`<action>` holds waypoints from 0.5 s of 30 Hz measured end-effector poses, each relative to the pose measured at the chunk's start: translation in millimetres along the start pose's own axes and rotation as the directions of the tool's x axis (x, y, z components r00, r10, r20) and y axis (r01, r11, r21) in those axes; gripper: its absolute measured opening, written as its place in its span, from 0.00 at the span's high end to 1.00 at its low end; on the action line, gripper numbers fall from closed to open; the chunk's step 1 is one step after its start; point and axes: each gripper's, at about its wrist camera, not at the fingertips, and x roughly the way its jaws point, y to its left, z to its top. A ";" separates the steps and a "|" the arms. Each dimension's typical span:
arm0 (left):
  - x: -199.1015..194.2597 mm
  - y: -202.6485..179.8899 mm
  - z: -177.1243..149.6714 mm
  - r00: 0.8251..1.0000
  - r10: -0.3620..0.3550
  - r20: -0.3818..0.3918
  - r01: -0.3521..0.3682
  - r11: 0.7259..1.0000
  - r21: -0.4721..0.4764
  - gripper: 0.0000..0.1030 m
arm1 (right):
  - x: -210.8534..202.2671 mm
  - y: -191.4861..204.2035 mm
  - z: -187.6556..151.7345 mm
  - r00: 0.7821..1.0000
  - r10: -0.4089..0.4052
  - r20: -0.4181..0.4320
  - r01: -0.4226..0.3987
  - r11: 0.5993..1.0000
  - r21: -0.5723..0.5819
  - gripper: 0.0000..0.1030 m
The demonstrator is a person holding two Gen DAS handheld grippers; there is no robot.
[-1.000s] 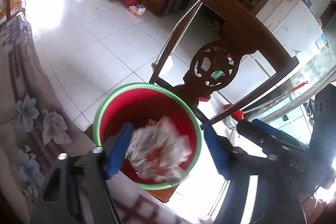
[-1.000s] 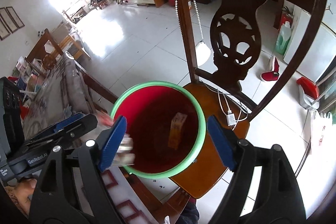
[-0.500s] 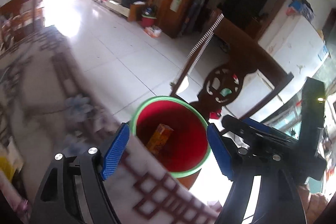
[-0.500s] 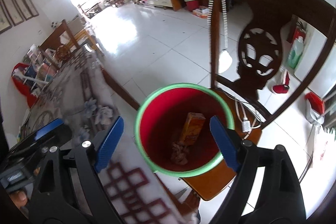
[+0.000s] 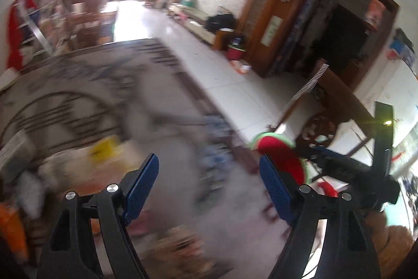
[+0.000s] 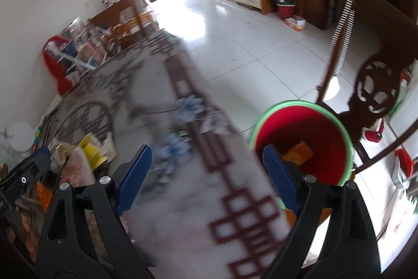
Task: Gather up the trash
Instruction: 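Move both open tools back over the table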
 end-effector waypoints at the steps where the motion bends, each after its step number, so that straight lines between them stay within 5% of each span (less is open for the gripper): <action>1: -7.0 15.3 -4.2 1.000 0.028 0.001 -0.028 0.999 -0.015 0.27 | 0.9 9.1 -1.9 1.000 0.008 -0.004 -0.008 1.000 -0.010 0.17; 4: -30.7 71.7 -19.0 0.990 0.142 -0.005 -0.142 0.987 -0.071 0.27 | 3.4 44.2 -9.6 0.999 0.038 -0.018 -0.039 0.998 -0.052 0.17; 8: -58.3 153.5 -43.8 0.956 0.288 -0.045 -0.292 0.940 -0.177 0.27 | 3.0 92.6 -21.9 0.997 0.074 -0.033 -0.078 0.989 -0.128 0.17; 15: -73.4 246.6 -81.0 0.918 0.375 -0.132 -0.397 0.872 -0.287 0.27 | 3.6 156.4 -45.2 0.988 0.137 -0.069 -0.148 0.968 -0.200 0.16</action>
